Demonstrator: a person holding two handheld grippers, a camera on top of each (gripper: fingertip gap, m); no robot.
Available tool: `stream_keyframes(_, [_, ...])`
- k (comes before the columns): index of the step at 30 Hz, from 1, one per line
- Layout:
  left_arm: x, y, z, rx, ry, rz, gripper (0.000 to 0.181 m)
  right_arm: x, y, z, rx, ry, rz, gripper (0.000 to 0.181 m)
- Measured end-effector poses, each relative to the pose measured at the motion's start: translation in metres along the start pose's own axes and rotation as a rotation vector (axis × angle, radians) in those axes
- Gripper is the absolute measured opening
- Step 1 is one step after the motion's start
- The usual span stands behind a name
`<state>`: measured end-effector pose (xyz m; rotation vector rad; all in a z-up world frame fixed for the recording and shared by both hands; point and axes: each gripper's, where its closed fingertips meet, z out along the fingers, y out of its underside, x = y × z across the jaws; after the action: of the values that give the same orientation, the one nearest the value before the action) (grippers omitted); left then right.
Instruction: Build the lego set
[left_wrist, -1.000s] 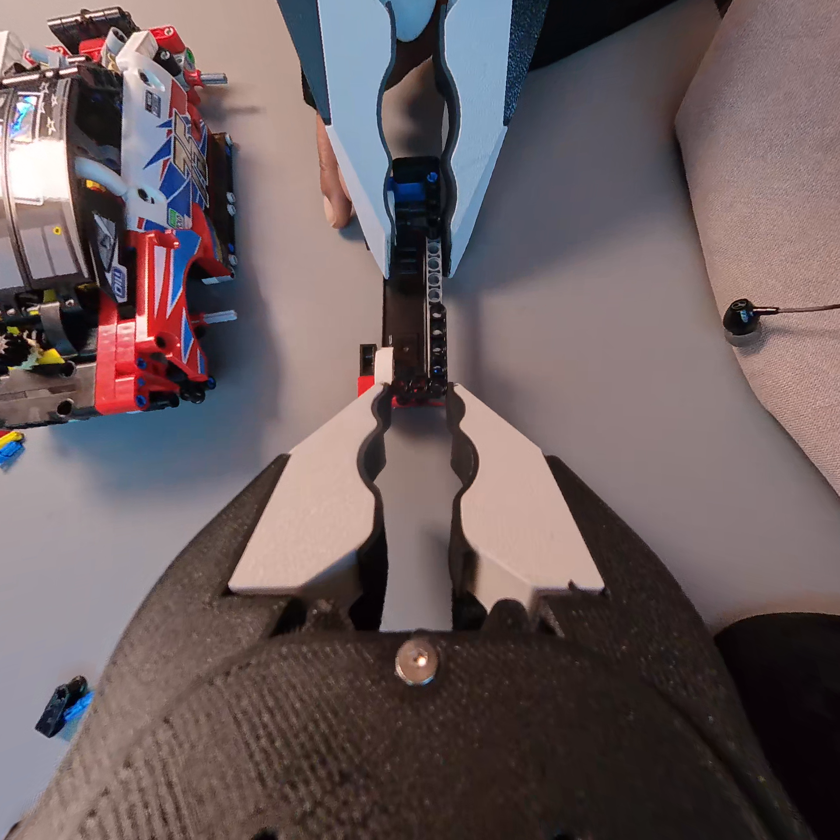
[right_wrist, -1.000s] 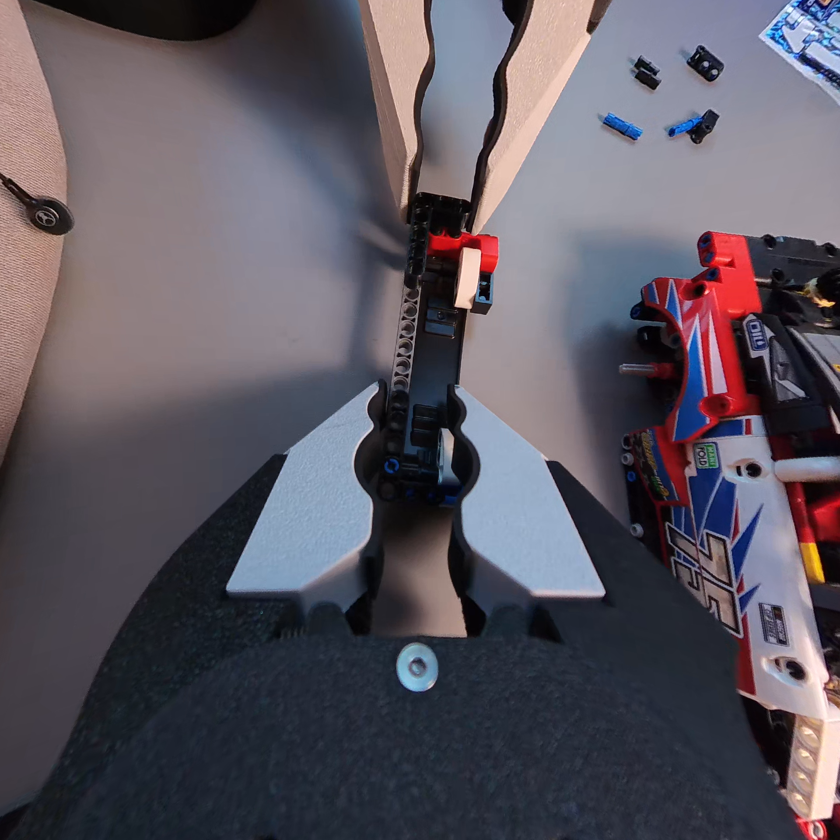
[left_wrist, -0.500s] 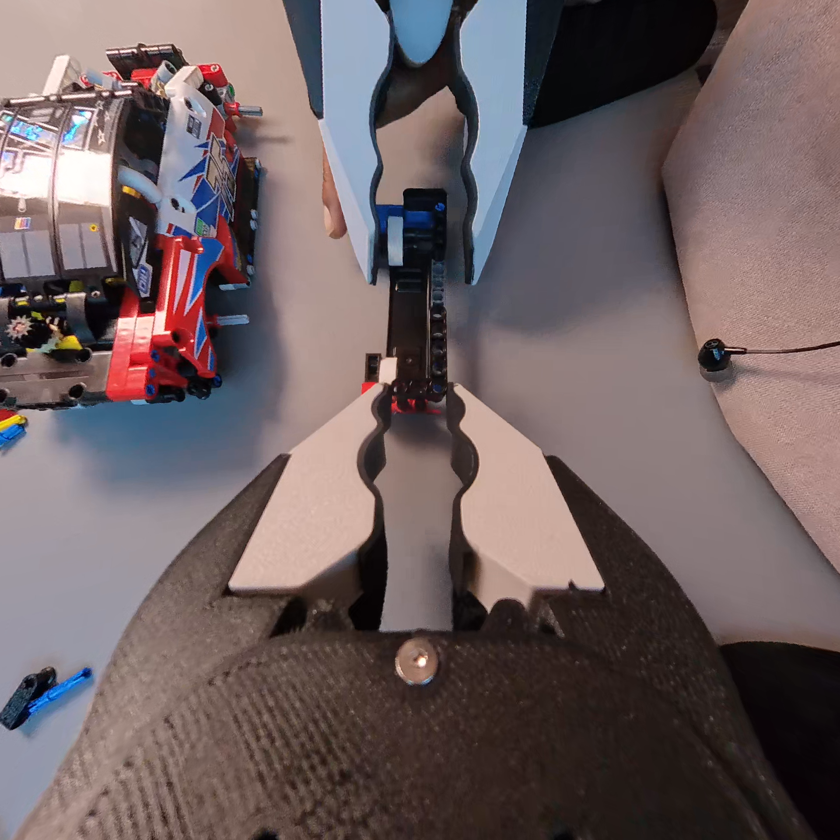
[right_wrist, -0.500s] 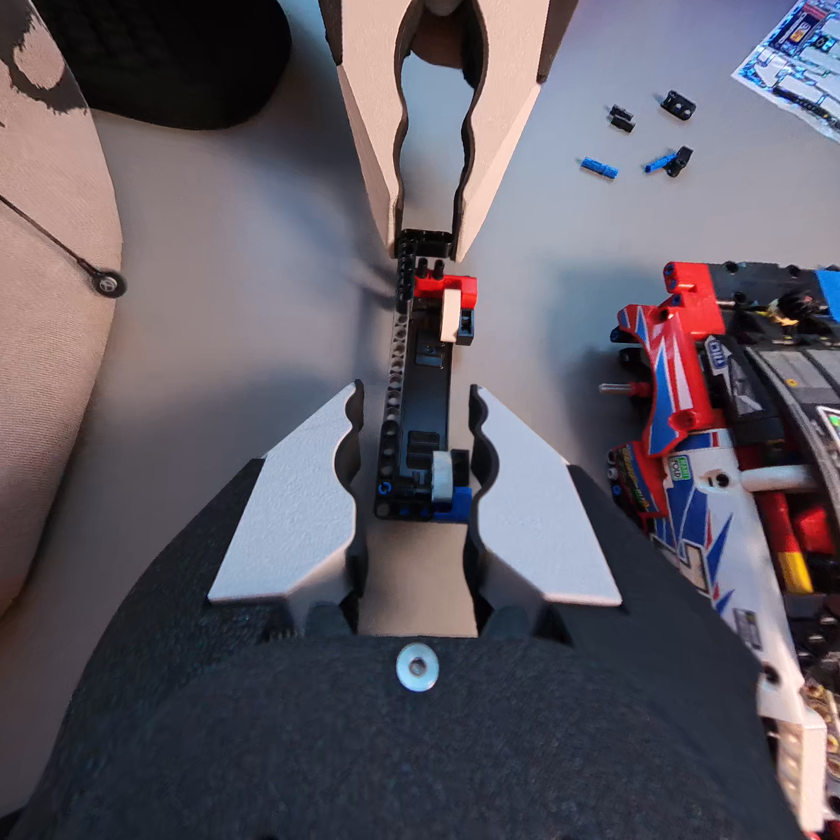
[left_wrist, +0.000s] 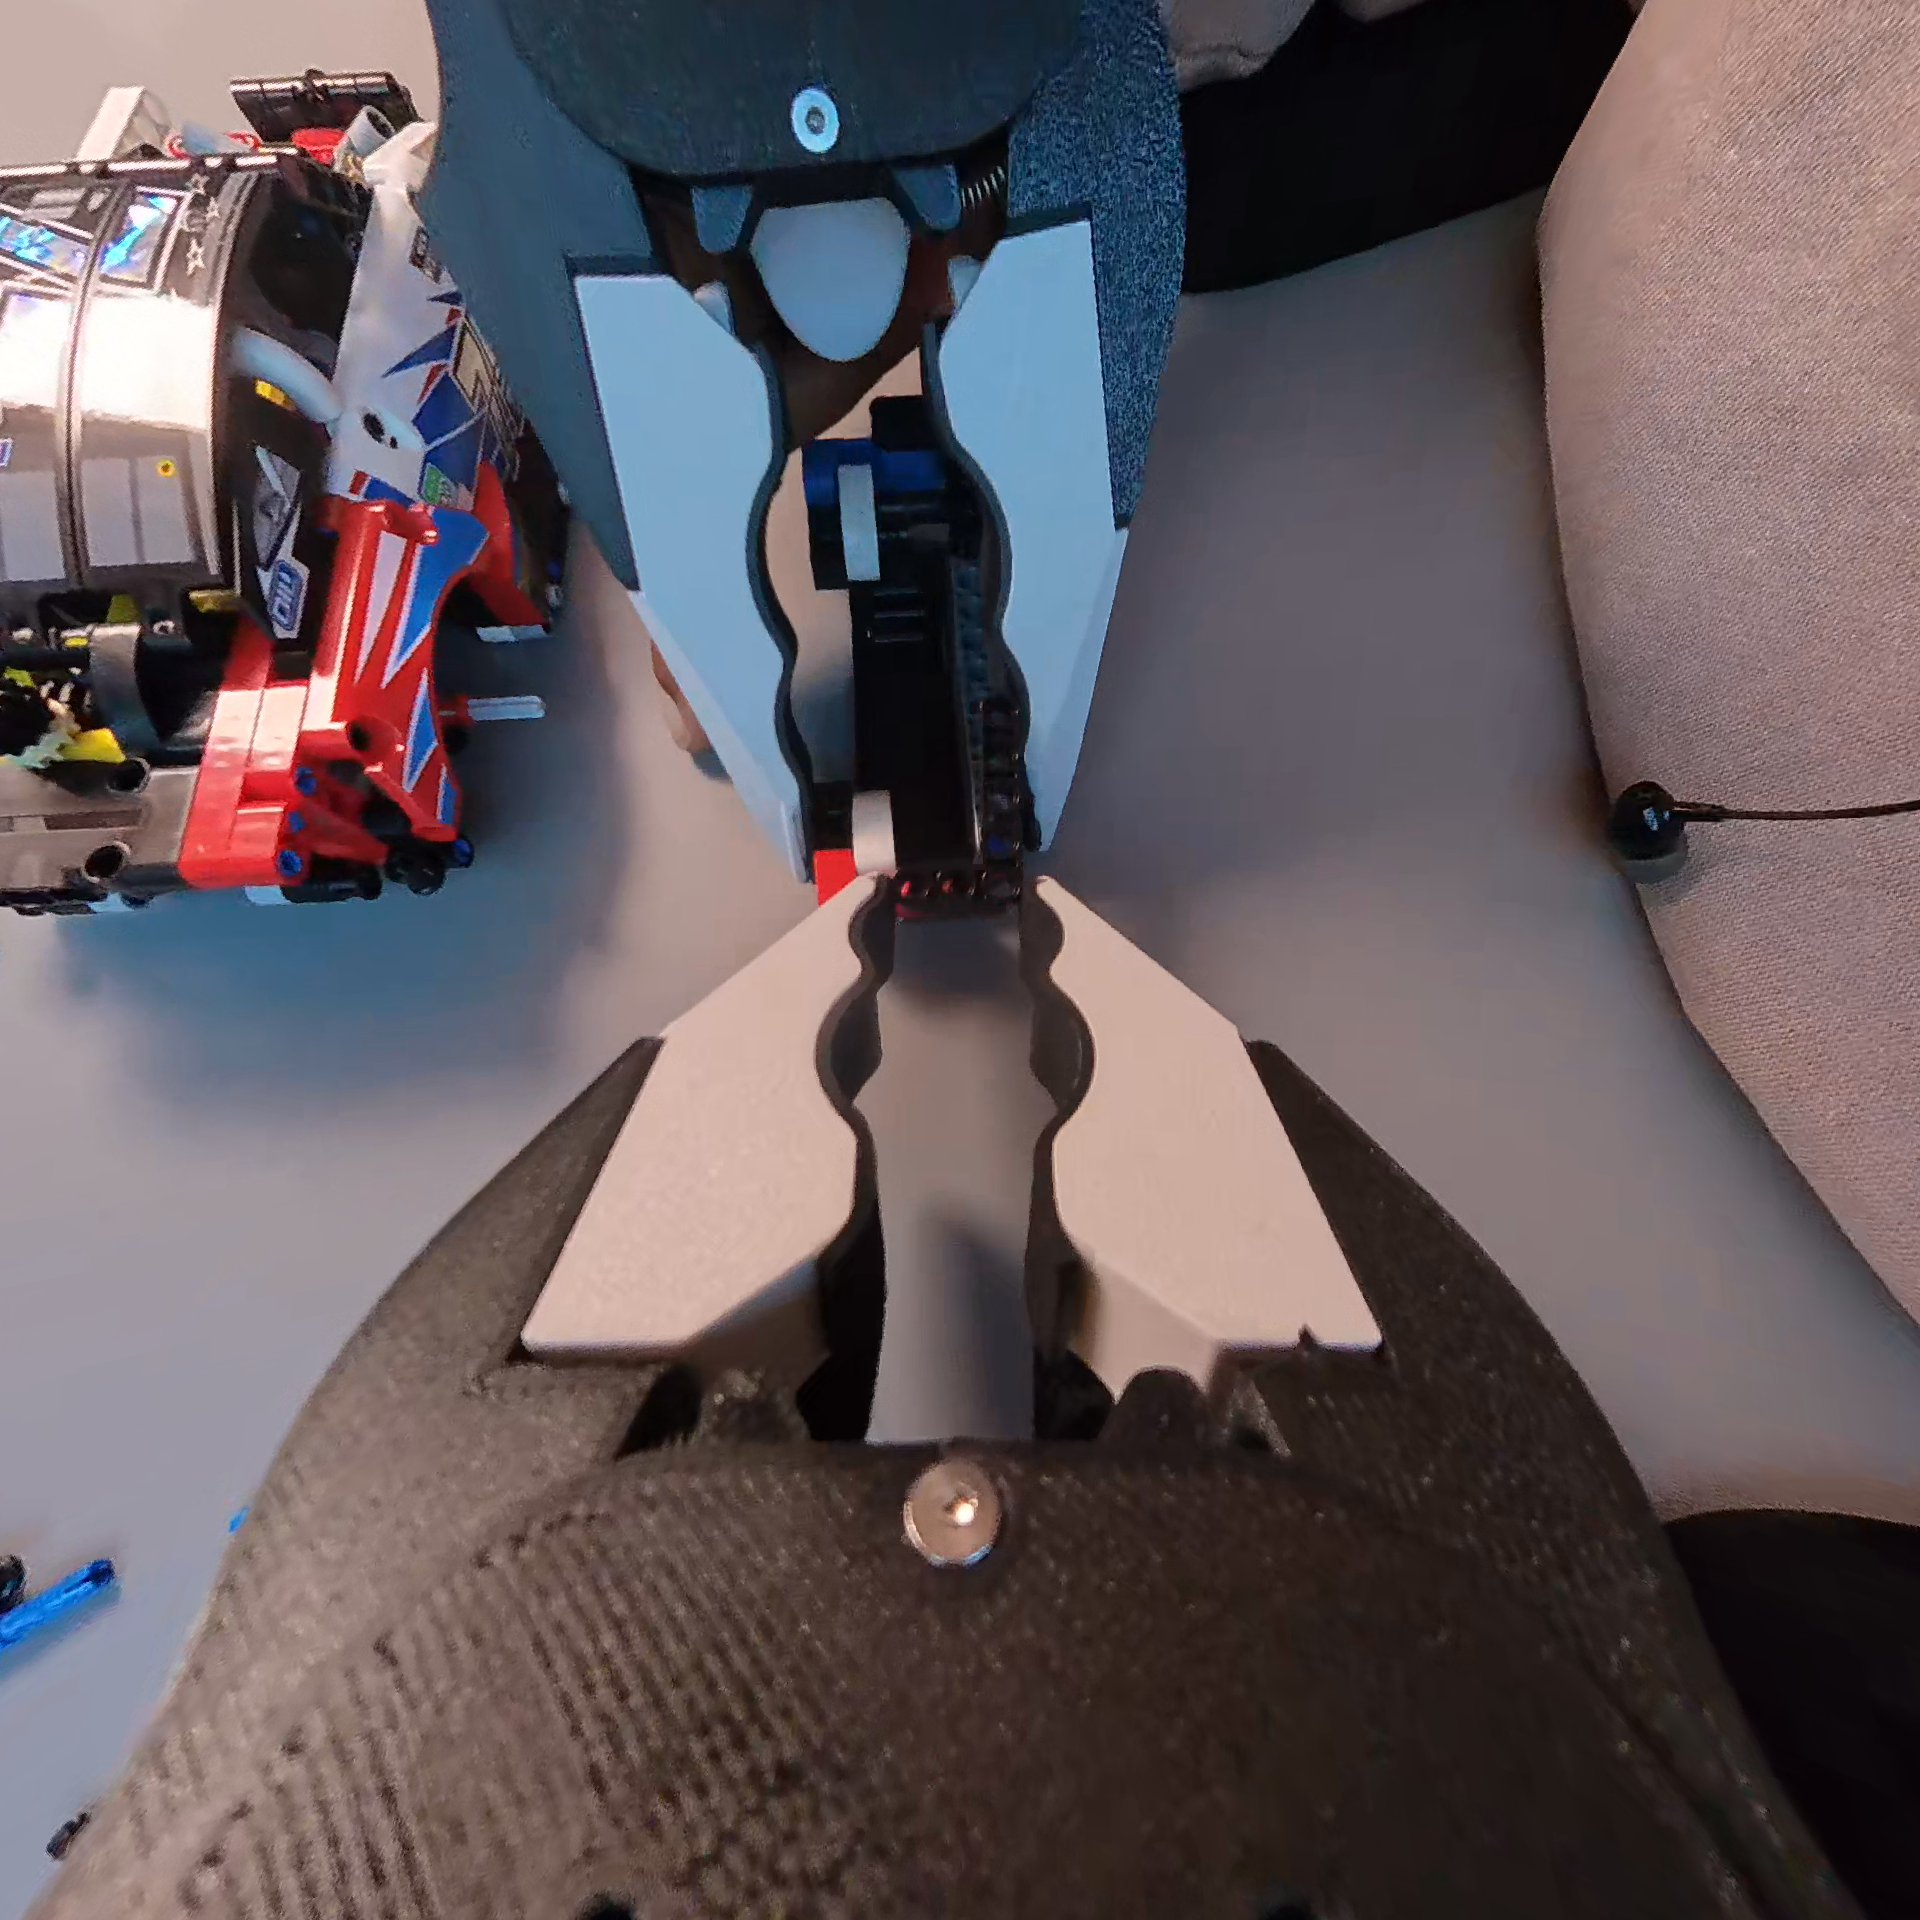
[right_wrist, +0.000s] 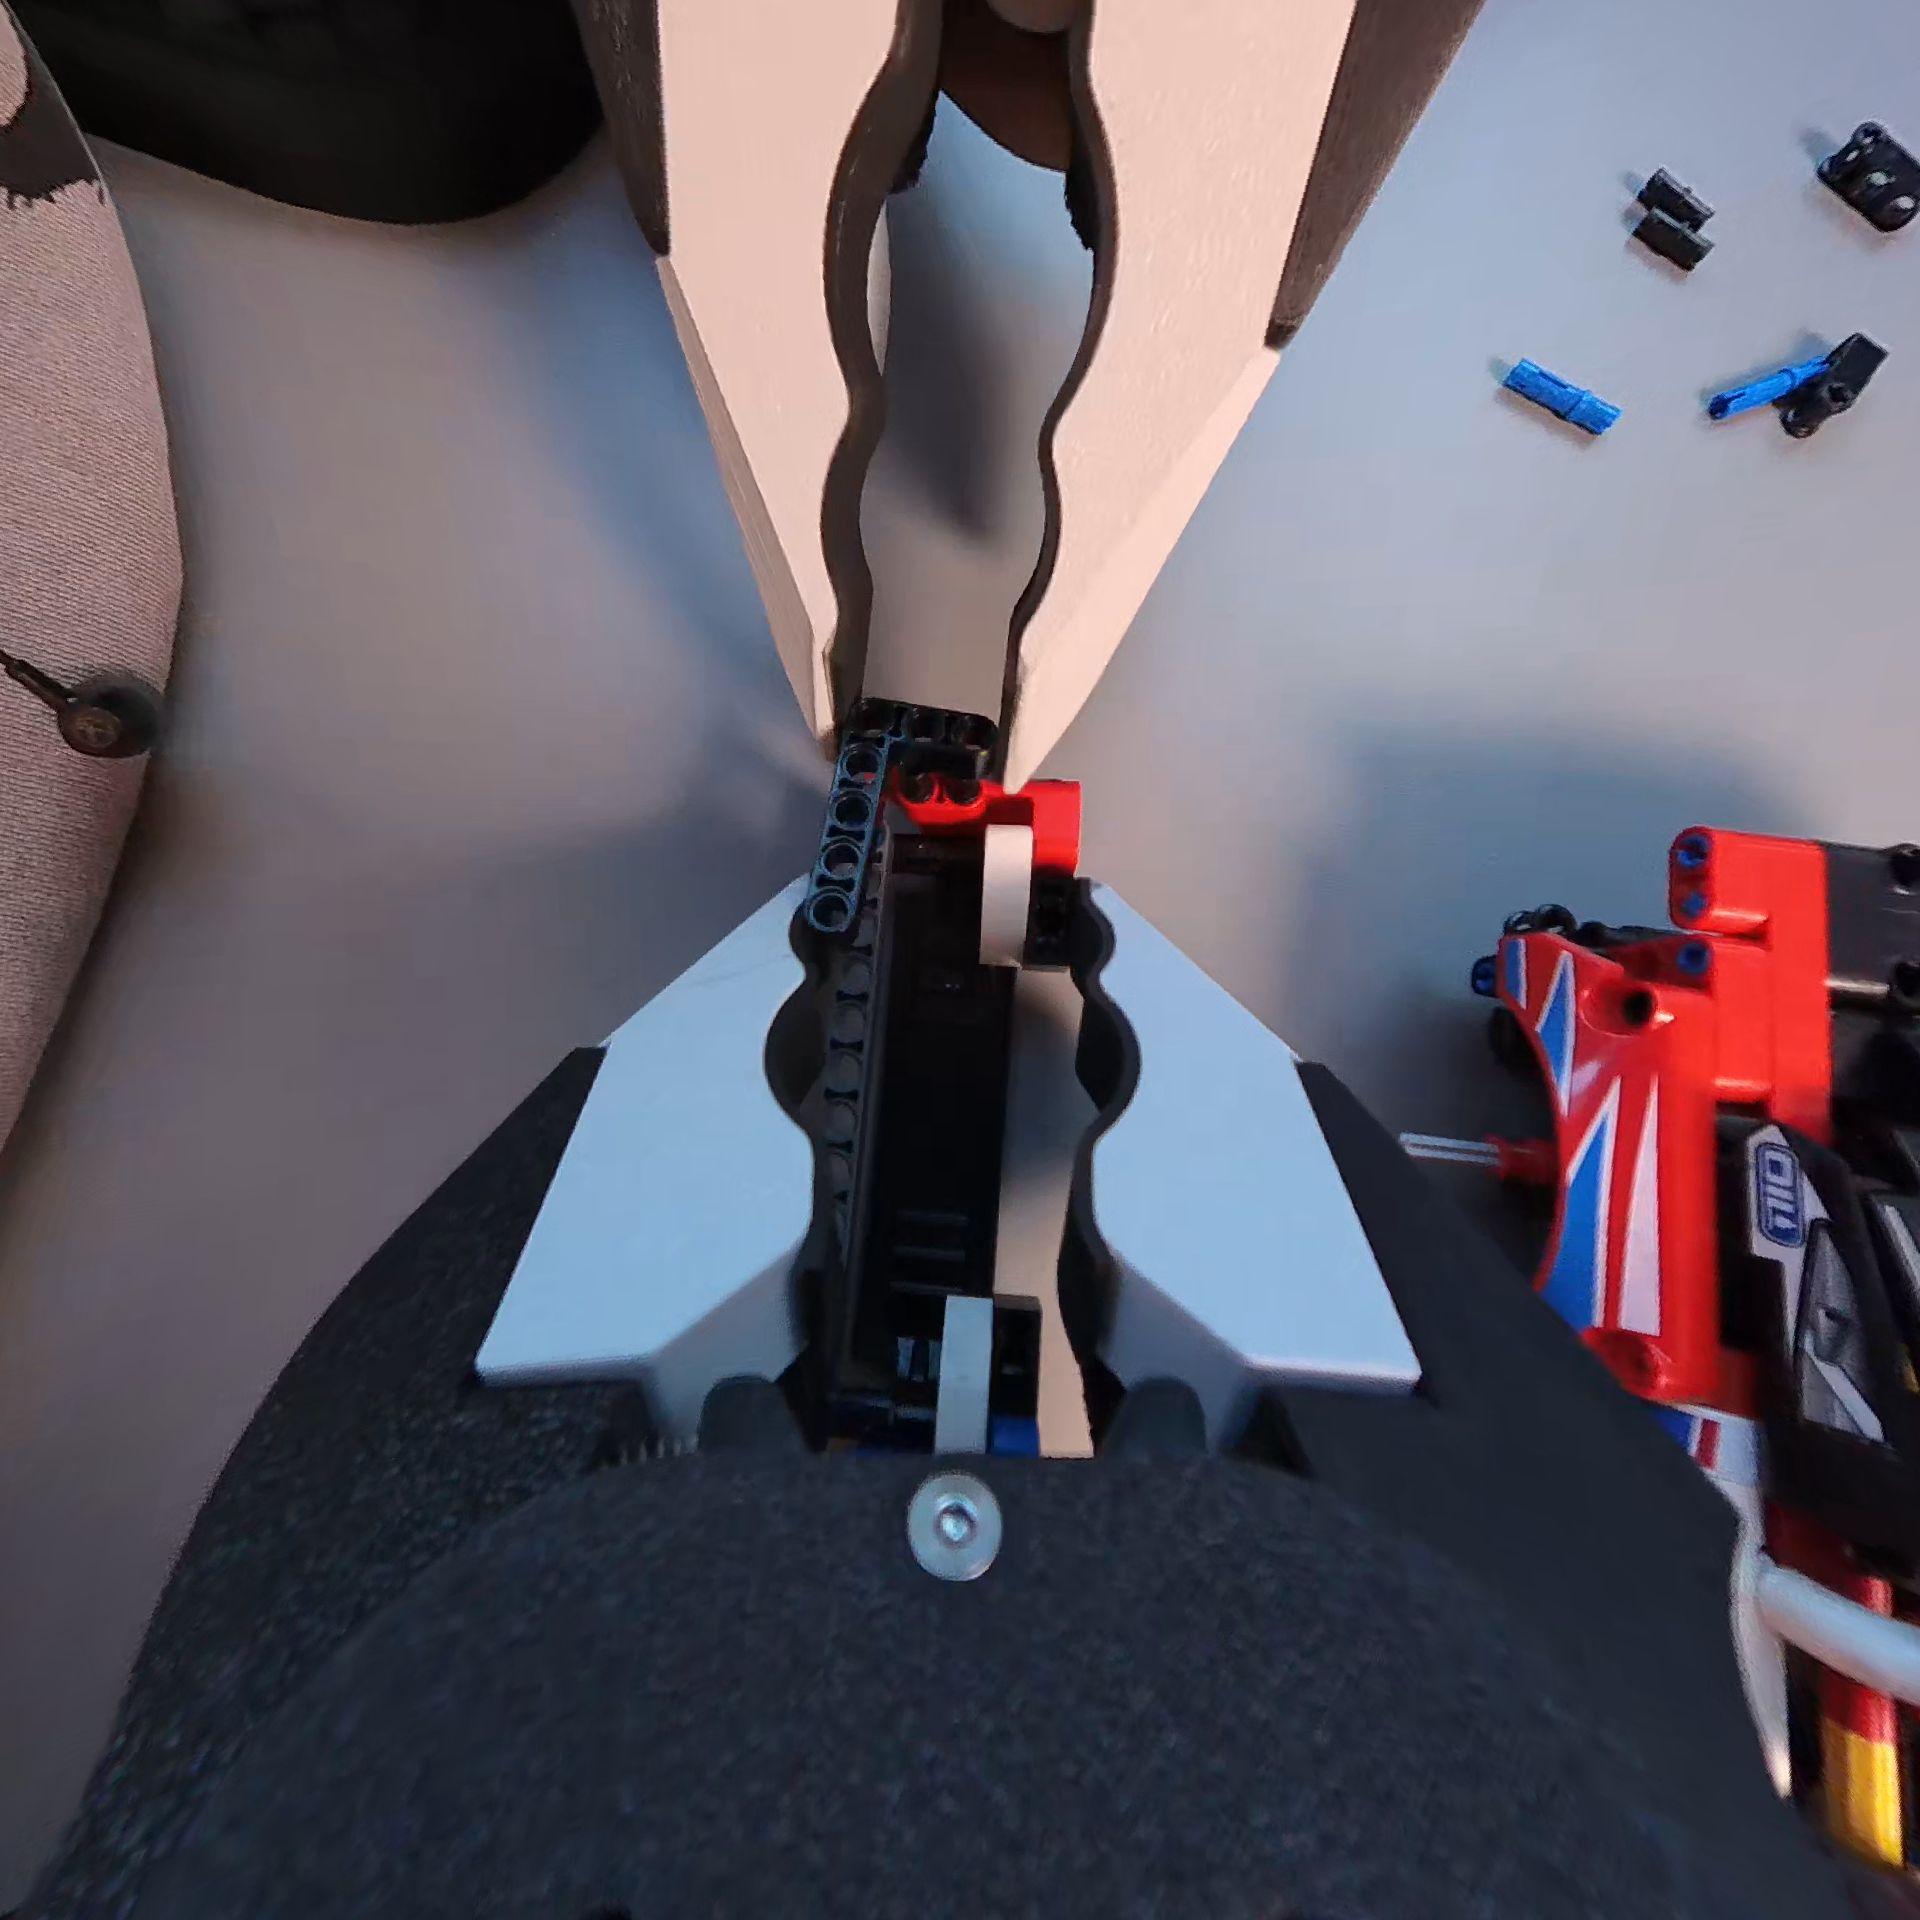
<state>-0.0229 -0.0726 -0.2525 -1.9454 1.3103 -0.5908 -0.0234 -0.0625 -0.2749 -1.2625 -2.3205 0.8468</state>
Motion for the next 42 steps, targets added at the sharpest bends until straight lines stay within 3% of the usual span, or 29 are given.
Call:
stream_keyframes(16, [0.0,-0.006,0.006,0.061,-0.008,-0.055,0.021,0.0,0.0,0.0,0.04,0.035,-0.002,0.044])
stream_keyframes(23, [0.002,-0.007,0.009,0.075,-0.003,-0.041,0.021,0.001,-0.01,-0.005,0.068,0.022,-0.051,0.053])
stream_keyframes(28, [0.001,-0.01,0.009,0.095,-0.003,-0.049,0.021,-0.001,-0.003,0.001,0.038,0.017,-0.077,0.044])
stream_keyframes(42, [0.003,-0.008,0.003,0.117,-0.044,-0.067,0.021,-0.002,-0.004,-0.001,0.068,0.019,-0.059,0.043])
